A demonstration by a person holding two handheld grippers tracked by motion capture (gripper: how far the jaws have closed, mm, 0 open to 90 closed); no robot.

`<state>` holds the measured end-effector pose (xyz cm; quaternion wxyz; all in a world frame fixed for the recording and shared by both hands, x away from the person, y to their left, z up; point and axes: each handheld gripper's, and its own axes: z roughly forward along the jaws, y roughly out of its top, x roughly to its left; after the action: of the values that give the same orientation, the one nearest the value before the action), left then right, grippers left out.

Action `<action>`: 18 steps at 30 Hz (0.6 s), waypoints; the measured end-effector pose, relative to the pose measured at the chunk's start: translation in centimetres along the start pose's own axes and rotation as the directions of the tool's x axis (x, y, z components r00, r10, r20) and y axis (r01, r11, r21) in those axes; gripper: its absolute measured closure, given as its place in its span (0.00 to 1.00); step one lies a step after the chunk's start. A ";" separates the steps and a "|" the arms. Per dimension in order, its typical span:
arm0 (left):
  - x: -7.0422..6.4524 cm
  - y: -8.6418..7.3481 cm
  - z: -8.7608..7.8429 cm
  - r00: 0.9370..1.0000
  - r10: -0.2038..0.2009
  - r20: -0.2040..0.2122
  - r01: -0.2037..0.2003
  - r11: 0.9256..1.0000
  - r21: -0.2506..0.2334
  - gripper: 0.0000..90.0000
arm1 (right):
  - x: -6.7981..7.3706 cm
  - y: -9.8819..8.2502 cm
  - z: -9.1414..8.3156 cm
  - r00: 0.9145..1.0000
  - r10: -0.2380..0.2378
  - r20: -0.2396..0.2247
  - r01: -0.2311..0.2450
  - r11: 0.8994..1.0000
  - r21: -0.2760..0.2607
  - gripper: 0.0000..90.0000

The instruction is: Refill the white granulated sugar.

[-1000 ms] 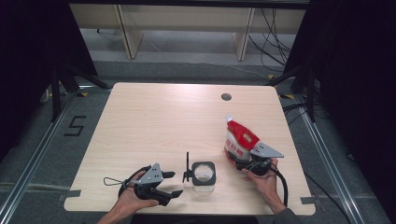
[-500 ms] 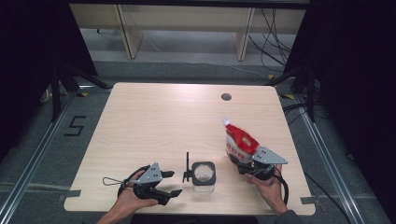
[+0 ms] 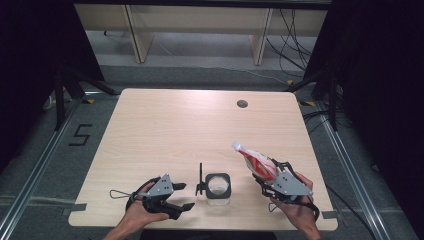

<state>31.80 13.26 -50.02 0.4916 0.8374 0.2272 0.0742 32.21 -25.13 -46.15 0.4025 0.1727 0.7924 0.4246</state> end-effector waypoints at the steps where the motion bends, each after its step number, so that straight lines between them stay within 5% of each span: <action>1: 0.0 0.0 0.0 1.000 -0.007 0.000 0.007 1.000 -0.005 0.32 | 0.2 0.1 -0.3 1.000 -0.003 0.001 0.003 1.000 0.005 0.41; 5: 0.0 0.0 0.0 1.000 -0.006 0.000 0.006 1.000 -0.004 0.32 | 0.7 0.6 -1.1 0.990 -0.141 0.032 0.140 0.990 0.037 0.41; 6: 0.0 0.0 0.0 1.000 -0.007 0.001 0.007 1.000 -0.004 0.32 | 1.2 1.0 -1.4 0.974 -0.222 0.038 0.220 0.974 0.058 0.41; 8: 0.0 0.0 0.0 1.000 -0.007 0.000 0.007 1.000 -0.005 0.32 | 1.3 1.1 -1.5 0.969 -0.244 0.038 0.241 0.969 0.061 0.41; 9: 0.0 0.0 0.0 1.000 -0.007 -0.001 0.007 1.000 -0.002 0.32 | 1.8 1.5 -1.6 0.950 -0.308 0.042 0.305 0.950 0.072 0.41; 10: -0.1 0.0 0.0 1.000 -0.014 -0.004 0.014 1.000 0.000 0.32 | 1.8 1.5 -1.6 0.950 -0.308 0.042 0.305 0.950 0.072 0.41; 11: 0.1 0.0 -0.1 1.000 -0.003 0.005 0.003 1.000 0.005 0.32 | 2.2 1.7 -1.6 0.935 -0.351 0.051 0.346 0.934 0.086 0.41; 12: 0.1 0.0 -0.1 1.000 -0.003 0.005 0.003 1.000 0.005 0.32 | 2.2 1.7 -1.6 0.935 -0.351 0.051 0.346 0.934 0.086 0.41; 14: 0.1 0.0 0.0 1.000 -0.001 0.003 0.000 1.000 0.003 0.32 | 2.7 2.0 -1.7 0.892 -0.448 0.062 0.439 0.890 0.121 0.41; 15: 0.1 0.0 0.0 1.000 -0.001 0.003 0.000 1.000 0.003 0.32 | 2.7 2.0 -1.7 0.892 -0.448 0.062 0.439 0.890 0.121 0.41; 16: 0.0 0.0 0.0 1.000 -0.001 0.000 0.001 1.000 0.001 0.32 | 2.9 2.0 -1.6 0.861 -0.502 0.078 0.491 0.862 0.126 0.41; 18: 0.1 0.0 0.0 1.000 -0.001 0.000 0.001 1.000 0.001 0.32 | 3.4 2.1 -1.8 0.833 -0.548 0.083 0.531 0.832 0.159 0.41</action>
<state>31.83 13.31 -50.02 0.4911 0.8375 0.2277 0.0741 28.58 -22.76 -45.52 0.5426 -0.0062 0.8080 0.2297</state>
